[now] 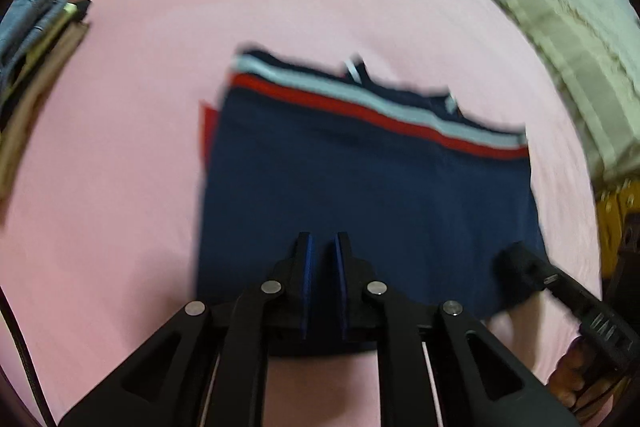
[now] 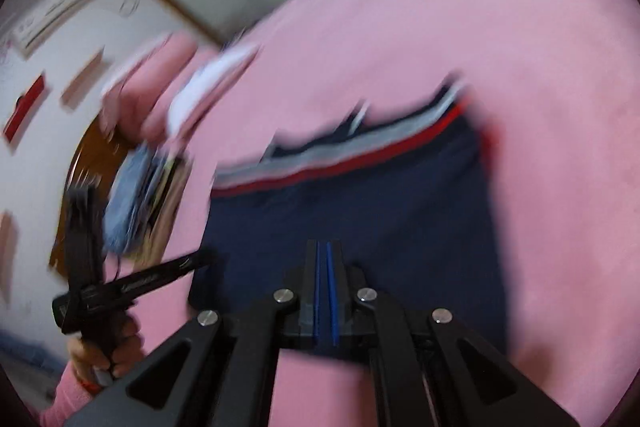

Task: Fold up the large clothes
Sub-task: 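Press the folded jacket flat with the right tool, then grasp the jacket edge with the left tool and fold it over lengthwise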

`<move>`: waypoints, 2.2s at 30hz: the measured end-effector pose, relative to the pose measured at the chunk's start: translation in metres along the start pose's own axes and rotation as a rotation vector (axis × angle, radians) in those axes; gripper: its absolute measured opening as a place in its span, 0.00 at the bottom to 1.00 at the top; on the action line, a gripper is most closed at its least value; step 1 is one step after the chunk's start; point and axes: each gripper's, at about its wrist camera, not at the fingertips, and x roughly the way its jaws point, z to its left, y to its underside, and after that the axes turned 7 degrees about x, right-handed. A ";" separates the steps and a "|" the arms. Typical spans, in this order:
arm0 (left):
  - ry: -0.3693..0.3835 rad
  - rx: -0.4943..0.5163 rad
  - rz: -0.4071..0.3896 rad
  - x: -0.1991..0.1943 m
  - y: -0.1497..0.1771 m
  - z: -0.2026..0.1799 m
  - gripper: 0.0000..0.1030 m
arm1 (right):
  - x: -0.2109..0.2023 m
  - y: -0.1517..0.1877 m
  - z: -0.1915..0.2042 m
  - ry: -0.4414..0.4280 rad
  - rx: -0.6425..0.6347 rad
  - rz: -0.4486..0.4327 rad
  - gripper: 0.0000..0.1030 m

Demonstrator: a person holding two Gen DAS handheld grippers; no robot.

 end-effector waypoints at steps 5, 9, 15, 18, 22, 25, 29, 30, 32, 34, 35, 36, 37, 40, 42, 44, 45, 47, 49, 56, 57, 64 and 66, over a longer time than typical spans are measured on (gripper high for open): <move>-0.142 -0.015 -0.009 0.006 0.027 0.000 0.09 | 0.015 0.030 -0.013 0.139 -0.028 0.073 0.00; -0.046 -0.116 0.011 0.002 0.041 0.033 0.09 | -0.007 0.034 -0.040 0.161 0.152 0.035 0.00; -0.057 -0.155 0.041 -0.011 0.051 0.041 0.09 | -0.025 0.012 -0.022 0.307 0.138 0.000 0.01; -0.045 -0.189 0.073 -0.014 0.059 0.037 0.10 | -0.014 -0.006 0.011 0.269 0.078 0.013 0.01; -0.070 -0.229 0.083 -0.016 0.075 0.039 0.16 | 0.029 -0.023 0.052 0.207 -0.008 0.073 0.01; -0.059 -0.283 0.090 -0.016 0.087 0.047 0.17 | 0.070 -0.023 0.065 0.223 -0.025 0.159 0.01; 0.004 -0.351 0.080 -0.018 0.093 0.055 0.25 | 0.104 -0.011 0.056 0.372 -0.041 0.240 0.00; 0.031 -0.375 0.077 -0.018 0.093 0.057 0.29 | 0.109 -0.010 0.055 0.388 -0.041 0.250 0.00; 0.072 -0.420 0.071 -0.018 0.093 0.060 0.44 | 0.116 -0.013 0.060 0.431 -0.055 0.274 0.00; 0.130 -0.472 0.049 -0.016 0.090 0.062 0.51 | 0.120 -0.013 0.065 0.463 -0.086 0.296 0.00; 0.159 -0.493 0.038 -0.015 0.089 0.062 0.52 | 0.121 -0.013 0.066 0.467 -0.097 0.299 0.00; 0.183 -0.508 0.031 -0.014 0.089 0.063 0.52 | 0.122 -0.013 0.067 0.467 -0.105 0.301 0.00; 0.211 -0.520 0.026 -0.011 0.088 0.063 0.52 | 0.122 -0.013 0.066 0.466 -0.111 0.302 0.00; 0.295 -0.557 0.005 0.001 0.083 0.064 0.52 | 0.121 -0.013 0.066 0.459 -0.131 0.307 0.00; 0.324 -0.587 -0.017 0.012 0.075 0.061 0.52 | 0.121 -0.013 0.066 0.455 -0.139 0.310 0.00; 0.346 -0.605 -0.038 0.018 0.070 0.062 0.52 | 0.121 -0.013 0.065 0.446 -0.141 0.314 0.00; 0.353 -0.611 -0.046 0.024 0.065 0.060 0.52 | 0.120 -0.013 0.065 0.442 -0.140 0.316 0.00; 0.357 -0.623 -0.052 0.034 0.057 0.056 0.52 | 0.119 -0.012 0.064 0.437 -0.152 0.319 0.00; 0.350 -0.626 -0.063 0.037 0.051 0.054 0.46 | 0.118 -0.012 0.064 0.432 -0.167 0.324 0.00; 0.239 -0.584 -0.169 0.020 0.045 0.034 0.16 | 0.120 -0.016 0.060 0.382 -0.127 0.331 0.00; 0.205 -0.552 -0.203 0.012 0.045 0.027 0.16 | 0.120 -0.015 0.059 0.379 -0.128 0.330 0.00; 0.119 -0.293 -0.339 -0.022 0.028 -0.023 0.13 | 0.105 -0.015 0.047 0.294 -0.070 0.286 0.00; 0.114 -0.216 -0.360 -0.036 0.027 -0.027 0.12 | 0.096 -0.015 0.042 0.252 -0.056 0.258 0.00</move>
